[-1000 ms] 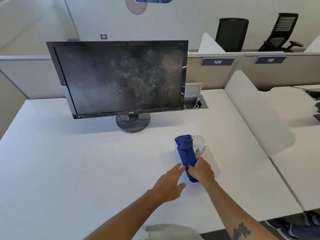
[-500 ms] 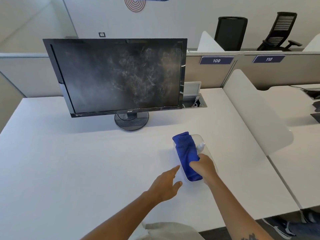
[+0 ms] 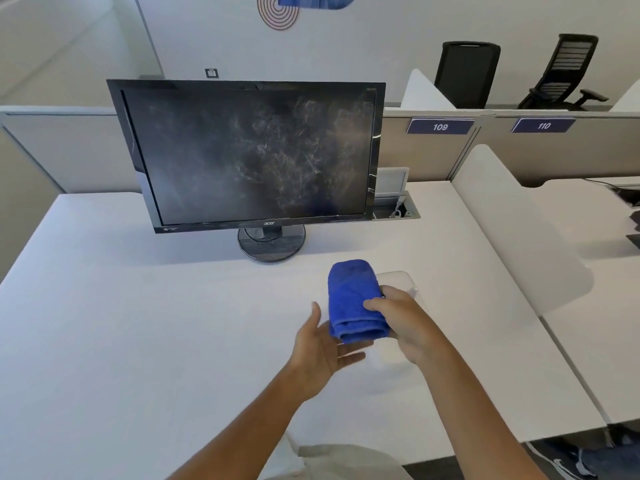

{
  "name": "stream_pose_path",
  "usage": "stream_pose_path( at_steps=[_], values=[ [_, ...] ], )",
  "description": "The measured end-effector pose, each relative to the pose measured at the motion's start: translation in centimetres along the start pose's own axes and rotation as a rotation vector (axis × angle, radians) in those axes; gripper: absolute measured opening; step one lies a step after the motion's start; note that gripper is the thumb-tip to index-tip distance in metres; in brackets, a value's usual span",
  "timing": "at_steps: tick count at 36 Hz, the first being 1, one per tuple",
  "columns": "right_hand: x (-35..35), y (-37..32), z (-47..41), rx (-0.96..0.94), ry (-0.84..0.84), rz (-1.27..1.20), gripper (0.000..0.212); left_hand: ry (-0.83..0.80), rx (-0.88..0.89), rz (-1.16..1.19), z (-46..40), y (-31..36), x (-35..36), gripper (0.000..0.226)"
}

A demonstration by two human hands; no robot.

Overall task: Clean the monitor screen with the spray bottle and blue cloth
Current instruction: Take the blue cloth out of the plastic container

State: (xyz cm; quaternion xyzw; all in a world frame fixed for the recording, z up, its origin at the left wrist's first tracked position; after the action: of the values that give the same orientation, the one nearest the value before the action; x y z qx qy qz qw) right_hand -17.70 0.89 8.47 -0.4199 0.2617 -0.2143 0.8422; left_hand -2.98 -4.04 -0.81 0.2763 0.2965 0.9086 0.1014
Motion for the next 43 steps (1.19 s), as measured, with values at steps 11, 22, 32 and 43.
stream_pose_path(
  at_steps=[11,22,32,43],
  values=[
    [8.0,4.3,0.8,0.078,-0.263,-0.005,0.036,0.168,0.094,0.168,-0.8,3.7,-7.6,0.049],
    [11.5,10.9,-0.3,0.139,-0.273,0.199,0.047,0.309,0.165,-0.370,-1.2,2.3,-12.3,0.057],
    [11.3,13.8,-1.2,0.067,-0.186,0.398,0.044,0.372,0.247,-0.676,-1.6,1.7,-12.9,0.067],
    [8.1,9.4,-3.0,-0.413,0.015,0.574,0.034,0.633,0.317,-1.076,-2.1,3.1,-13.3,0.082]
  ],
)
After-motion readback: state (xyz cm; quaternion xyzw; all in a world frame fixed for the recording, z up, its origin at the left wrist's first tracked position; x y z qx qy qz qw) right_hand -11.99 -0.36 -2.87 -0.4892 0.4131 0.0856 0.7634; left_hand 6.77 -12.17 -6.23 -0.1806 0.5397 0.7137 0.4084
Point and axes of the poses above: each hand's wrist, its own z-axis away from the middle knuckle, its own x-axis out of the palm, y = z × x, the point moved 6 cm from there along -z, towards the middle knuckle, and after that the axes turned 10 degrees about y, right-handed, at the moved point
